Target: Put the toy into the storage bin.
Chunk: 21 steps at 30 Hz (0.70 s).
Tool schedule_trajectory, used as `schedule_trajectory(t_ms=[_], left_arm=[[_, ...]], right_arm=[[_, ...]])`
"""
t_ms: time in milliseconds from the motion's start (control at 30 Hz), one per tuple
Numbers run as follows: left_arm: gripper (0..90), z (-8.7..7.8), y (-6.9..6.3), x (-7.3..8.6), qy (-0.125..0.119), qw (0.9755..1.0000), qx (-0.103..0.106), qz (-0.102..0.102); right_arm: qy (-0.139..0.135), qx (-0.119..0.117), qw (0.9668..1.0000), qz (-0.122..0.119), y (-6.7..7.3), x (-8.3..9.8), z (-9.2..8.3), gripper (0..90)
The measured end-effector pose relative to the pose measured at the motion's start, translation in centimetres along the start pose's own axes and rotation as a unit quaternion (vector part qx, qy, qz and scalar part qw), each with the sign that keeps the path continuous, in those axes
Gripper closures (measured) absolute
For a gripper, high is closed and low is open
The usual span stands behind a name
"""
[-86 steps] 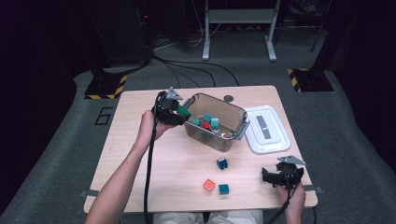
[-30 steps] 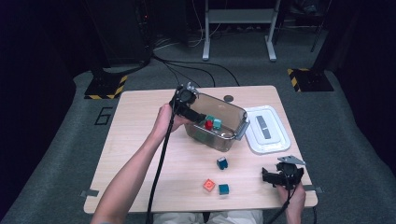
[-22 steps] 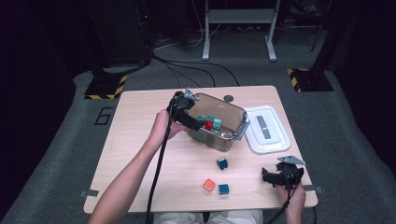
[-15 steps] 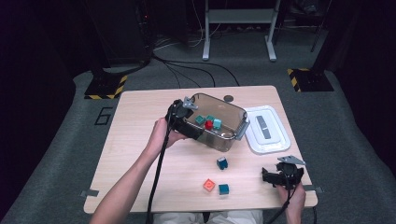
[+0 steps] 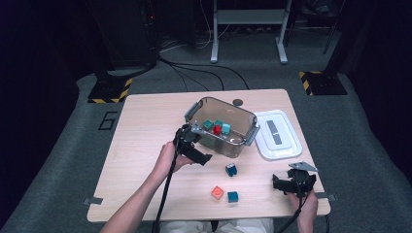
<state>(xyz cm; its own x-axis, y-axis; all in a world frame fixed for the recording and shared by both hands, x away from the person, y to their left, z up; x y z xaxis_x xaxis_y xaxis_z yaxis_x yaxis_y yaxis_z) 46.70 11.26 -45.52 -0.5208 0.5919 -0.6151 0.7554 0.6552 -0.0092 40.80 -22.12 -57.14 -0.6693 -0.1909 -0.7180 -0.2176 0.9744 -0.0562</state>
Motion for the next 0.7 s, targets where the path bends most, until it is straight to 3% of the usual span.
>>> schedule_trajectory(t_ms=[300, 500, 700], left_arm=[[0.0, 2.6, -2.1, 2.3, 0.019, 0.9995, 0.025, -0.003], [0.0, 3.9, -3.9, 3.6, 0.033, 0.9982, 0.048, 0.008], [0.0, 4.7, -5.5, 4.7, 0.043, 0.9972, 0.058, 0.019]], right_arm=[[0.0, 0.0, 1.0, 0.0, 0.0, 0.0, 0.0, 0.4], [0.0, 0.0, 1.0, 0.0, 0.0, 0.0, 0.0, 0.5], [0.0, 0.0, 1.0, 0.0, 0.0, 0.0, 0.0, 0.4]])
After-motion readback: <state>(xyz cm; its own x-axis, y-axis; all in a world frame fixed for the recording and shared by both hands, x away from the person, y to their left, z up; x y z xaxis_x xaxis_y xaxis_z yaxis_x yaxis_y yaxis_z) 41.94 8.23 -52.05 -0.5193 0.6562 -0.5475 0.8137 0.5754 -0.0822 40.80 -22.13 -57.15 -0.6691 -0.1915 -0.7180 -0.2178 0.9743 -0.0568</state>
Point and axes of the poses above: each handheld gripper's, and its own axes: z roughly forward along the jaws, x roughly out of its underside, y roughly to its left, the point moved 6 cm from there along z, roughly forward along the jaws, and after that the axes turned 5 degrees about -z, right-handed, at the moved point
